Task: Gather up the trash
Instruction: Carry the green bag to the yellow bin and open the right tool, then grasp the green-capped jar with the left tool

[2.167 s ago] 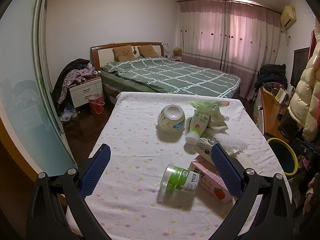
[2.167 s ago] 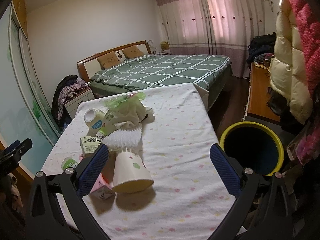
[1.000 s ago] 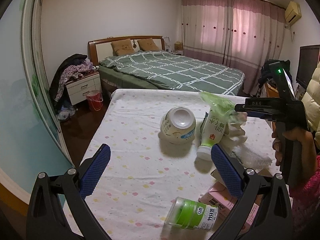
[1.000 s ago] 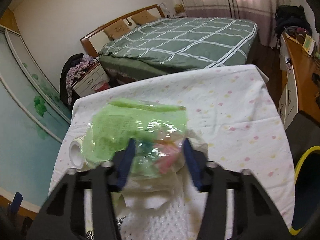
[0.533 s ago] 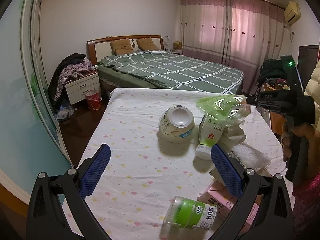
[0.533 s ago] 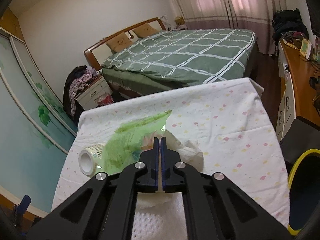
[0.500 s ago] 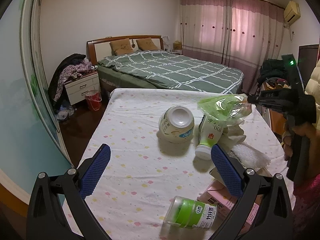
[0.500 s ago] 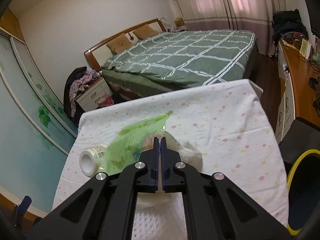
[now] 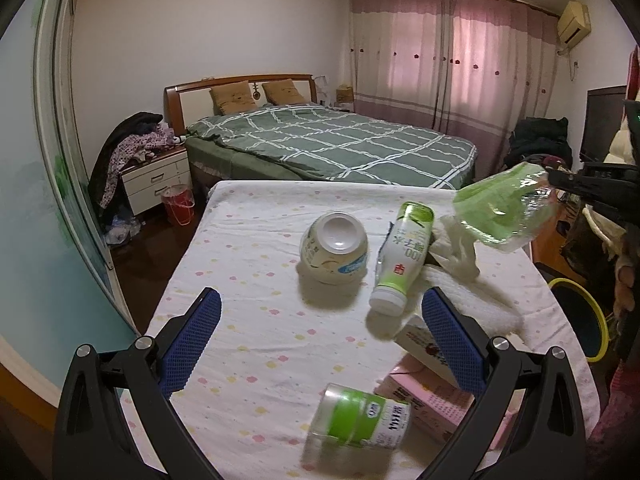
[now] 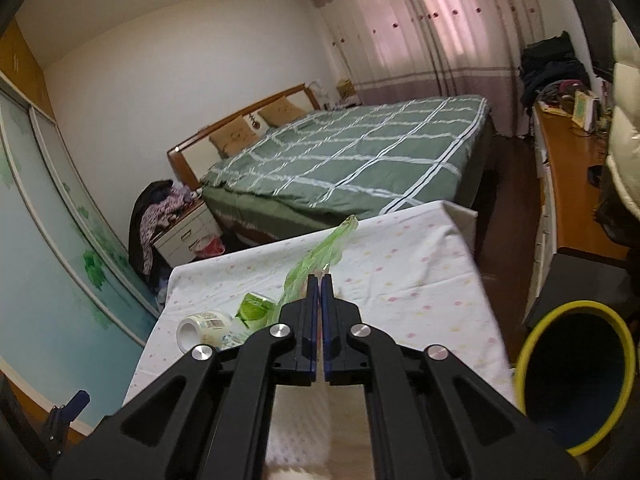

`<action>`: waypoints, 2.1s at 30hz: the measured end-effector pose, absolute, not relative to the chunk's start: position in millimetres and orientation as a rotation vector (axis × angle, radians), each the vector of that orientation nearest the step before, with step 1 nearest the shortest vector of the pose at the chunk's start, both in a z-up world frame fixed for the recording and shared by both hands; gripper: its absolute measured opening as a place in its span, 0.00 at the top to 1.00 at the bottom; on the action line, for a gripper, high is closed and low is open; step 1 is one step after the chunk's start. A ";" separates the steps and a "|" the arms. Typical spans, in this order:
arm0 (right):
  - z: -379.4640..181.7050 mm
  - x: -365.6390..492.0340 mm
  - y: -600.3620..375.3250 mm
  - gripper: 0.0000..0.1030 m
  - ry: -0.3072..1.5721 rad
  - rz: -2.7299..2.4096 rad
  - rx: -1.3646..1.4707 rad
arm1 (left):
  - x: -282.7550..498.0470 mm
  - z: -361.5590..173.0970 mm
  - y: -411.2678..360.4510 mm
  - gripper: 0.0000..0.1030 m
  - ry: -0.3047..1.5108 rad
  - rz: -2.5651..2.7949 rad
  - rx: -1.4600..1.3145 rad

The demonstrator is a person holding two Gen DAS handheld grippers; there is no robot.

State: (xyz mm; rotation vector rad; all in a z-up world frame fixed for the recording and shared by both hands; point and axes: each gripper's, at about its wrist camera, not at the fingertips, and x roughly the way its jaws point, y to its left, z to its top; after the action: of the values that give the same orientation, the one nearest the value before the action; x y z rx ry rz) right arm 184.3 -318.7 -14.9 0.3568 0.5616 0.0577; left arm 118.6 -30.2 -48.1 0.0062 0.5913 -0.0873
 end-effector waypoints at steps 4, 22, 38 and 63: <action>-11.6 158.8 -345.6 0.98 0.533 -0.011 0.361 | 110.3 -45.8 -38.5 0.04 0.580 -0.101 0.016; -75.7 78.7 -489.8 0.98 0.552 -0.405 0.445 | 86.4 -60.9 -81.9 0.04 0.639 -0.156 0.054; -128.7 82.3 -513.2 0.72 0.640 -0.502 0.473 | 81.1 -81.2 -96.2 0.04 0.691 -0.180 0.104; -124.4 90.0 -479.6 0.66 0.663 -0.419 0.470 | 96.1 -132.8 -56.9 0.04 0.786 -0.232 0.210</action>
State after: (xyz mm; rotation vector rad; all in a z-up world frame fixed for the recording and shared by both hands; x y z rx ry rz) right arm 90.0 -479.6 -124.4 0.4696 0.6626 -0.4191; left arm 96.1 -56.9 -132.8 0.2103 0.7856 -0.2321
